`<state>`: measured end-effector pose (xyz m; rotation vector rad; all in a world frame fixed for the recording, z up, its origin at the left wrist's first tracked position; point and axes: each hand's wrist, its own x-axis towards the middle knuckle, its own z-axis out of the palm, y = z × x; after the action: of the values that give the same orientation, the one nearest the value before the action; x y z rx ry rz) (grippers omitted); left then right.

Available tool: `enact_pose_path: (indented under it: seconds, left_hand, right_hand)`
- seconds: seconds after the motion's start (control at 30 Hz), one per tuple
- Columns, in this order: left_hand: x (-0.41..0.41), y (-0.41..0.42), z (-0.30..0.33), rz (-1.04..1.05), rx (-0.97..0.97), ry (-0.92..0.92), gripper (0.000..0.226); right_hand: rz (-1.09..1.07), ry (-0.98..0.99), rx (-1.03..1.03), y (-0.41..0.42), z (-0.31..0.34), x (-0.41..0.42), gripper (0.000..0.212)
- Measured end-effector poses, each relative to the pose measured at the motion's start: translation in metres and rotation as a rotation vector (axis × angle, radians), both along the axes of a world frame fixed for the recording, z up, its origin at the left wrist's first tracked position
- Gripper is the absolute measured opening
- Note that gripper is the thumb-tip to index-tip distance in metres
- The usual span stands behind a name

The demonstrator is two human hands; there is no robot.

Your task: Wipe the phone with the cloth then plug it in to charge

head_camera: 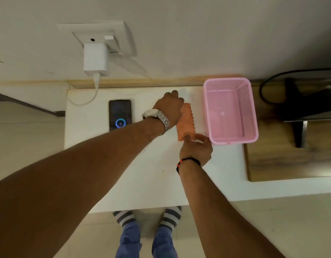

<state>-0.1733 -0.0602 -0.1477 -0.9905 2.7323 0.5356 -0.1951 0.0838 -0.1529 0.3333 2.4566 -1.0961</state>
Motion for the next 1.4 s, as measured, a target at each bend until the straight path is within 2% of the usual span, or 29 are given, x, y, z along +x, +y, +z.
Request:
enact_pose_path:
  seconds: [0.13, 0.23, 0.33, 0.5, 0.6, 0.7, 0.8, 1.03, 1.1, 1.17, 1.23, 1.3, 1.4]
  left_hand:
    - [-0.006, -0.001, -0.002, 0.121, 0.081, 0.016, 0.031]
    - [-0.011, -0.002, 0.0, 0.226, 0.208, -0.008, 0.022]
    - [-0.013, -0.005, 0.006, 0.314, 0.335, 0.019, 0.007]
    - [0.0, -0.013, 0.037, 0.464, 0.64, 0.13, 0.018]
    - [-0.004, -0.02, 0.064, 0.431, 0.793, 0.151, 0.031]
    - [-0.028, -0.024, 0.092, 0.319, 0.831, 0.178, 0.019]
    - [-0.066, -0.021, 0.112, 0.237, 0.797, 0.173, 0.006]
    - [-0.136, -0.01, 0.113, 0.132, 0.531, 0.105, 0.017]
    - [-0.143, -0.008, 0.107, 0.114, 0.462, 0.07, 0.035]
    - [-0.144, -0.008, 0.101, 0.067, 0.349, 0.038, 0.054]
    - [-0.138, -0.011, 0.098, 0.053, 0.265, 0.082, 0.056]
    - [-0.126, -0.012, 0.094, 0.088, 0.245, 0.161, 0.054]
    - [-0.1, -0.008, 0.094, 0.187, 0.296, 0.264, 0.046]
  right_hand:
    - [0.006, -0.04, 0.013, -0.002, -0.001, -0.004, 0.012]
    - [-0.01, -0.082, -0.02, -0.001, 0.002, -0.002, 0.006]
    - [-0.005, -0.133, -0.087, 0.002, 0.012, 0.002, 0.009]
    - [-0.063, -0.233, -0.279, 0.018, 0.042, 0.002, 0.011]
    - [-0.088, -0.245, -0.41, 0.032, 0.064, -0.013, 0.028]
    - [-0.095, -0.215, -0.458, 0.042, 0.081, -0.036, 0.033]
    - [-0.108, -0.185, -0.456, 0.045, 0.09, -0.062, 0.025]
    - [-0.139, -0.189, -0.414, 0.036, 0.078, -0.111, 0.026]
    - [-0.107, -0.213, -0.341, 0.033, 0.072, -0.12, 0.038]
    - [-0.028, -0.187, -0.182, 0.032, 0.069, -0.125, 0.06]
    - [0.052, -0.103, -0.095, 0.033, 0.07, -0.125, 0.069]
    - [0.109, -0.005, -0.103, 0.035, 0.076, -0.118, 0.058]
    - [0.173, 0.044, -0.169, 0.042, 0.082, -0.109, 0.028]
